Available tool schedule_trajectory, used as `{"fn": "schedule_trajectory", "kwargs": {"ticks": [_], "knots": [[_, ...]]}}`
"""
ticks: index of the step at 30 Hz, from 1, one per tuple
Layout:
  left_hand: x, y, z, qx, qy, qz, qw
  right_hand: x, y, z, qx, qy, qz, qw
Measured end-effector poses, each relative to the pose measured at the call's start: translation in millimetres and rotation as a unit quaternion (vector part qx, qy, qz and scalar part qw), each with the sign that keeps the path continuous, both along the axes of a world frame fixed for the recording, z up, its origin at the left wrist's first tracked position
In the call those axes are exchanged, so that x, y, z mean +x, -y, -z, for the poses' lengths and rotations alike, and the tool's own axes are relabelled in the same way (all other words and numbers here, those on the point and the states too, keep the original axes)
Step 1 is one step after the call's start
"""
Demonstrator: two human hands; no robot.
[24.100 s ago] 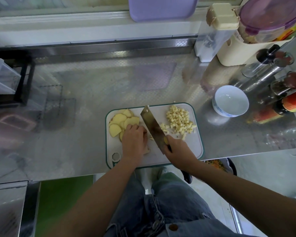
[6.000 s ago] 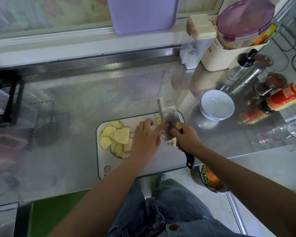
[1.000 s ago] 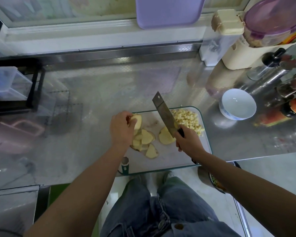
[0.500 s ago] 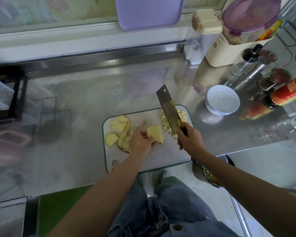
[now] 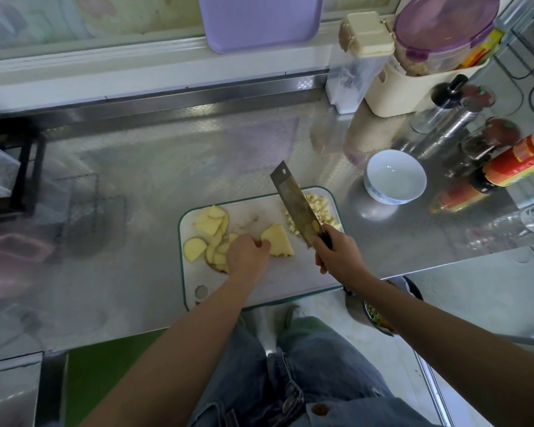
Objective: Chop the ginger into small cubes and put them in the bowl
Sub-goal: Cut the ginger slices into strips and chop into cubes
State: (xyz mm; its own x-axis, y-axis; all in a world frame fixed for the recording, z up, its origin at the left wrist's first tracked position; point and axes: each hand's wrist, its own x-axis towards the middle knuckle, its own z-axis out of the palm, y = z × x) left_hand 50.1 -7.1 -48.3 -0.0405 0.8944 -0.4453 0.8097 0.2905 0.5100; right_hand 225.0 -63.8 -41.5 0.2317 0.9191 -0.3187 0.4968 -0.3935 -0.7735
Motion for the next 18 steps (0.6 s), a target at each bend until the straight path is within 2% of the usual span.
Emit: {"fn": "schedule_trajectory", "kwargs": {"ticks": [3, 8, 11, 13, 15, 18], "knots": [[-2.3, 2.8, -0.1, 0.038, 0.002, 0.008, 0.999, 1.5, 0.1, 1.0, -0.004, 0.0, -0.004, 1.0], [4.8, -0.5, 0.6, 0.111, -0.114, 0.181, 0.971, 1.7, 0.3, -0.8, -0.007, 0.0, -0.013, 1.0], [10.3, -2.4, 1.2, 0.116, -0.154, 0.214, 0.958, 1.3, 0.2, -3.0, -0.014, -0.001, -0.022, 1.0], [11.2, -4.9, -0.7, 0.102, -0.143, 0.197, 0.964, 1.6, 0.3, -4.6, -0.014, -0.001, -0.025, 1.0], [11.6, -7.0, -3.0, 0.095, -0.088, 0.186, 0.974, 2.3, 0.0, -6.9, -0.009, -0.002, -0.025, 1.0], [10.1, -9.3, -8.0, 0.168, -0.019, 0.174, 0.97, 2.4, -2.2, -9.8, 0.001, -0.012, -0.018, 1.0]]}}
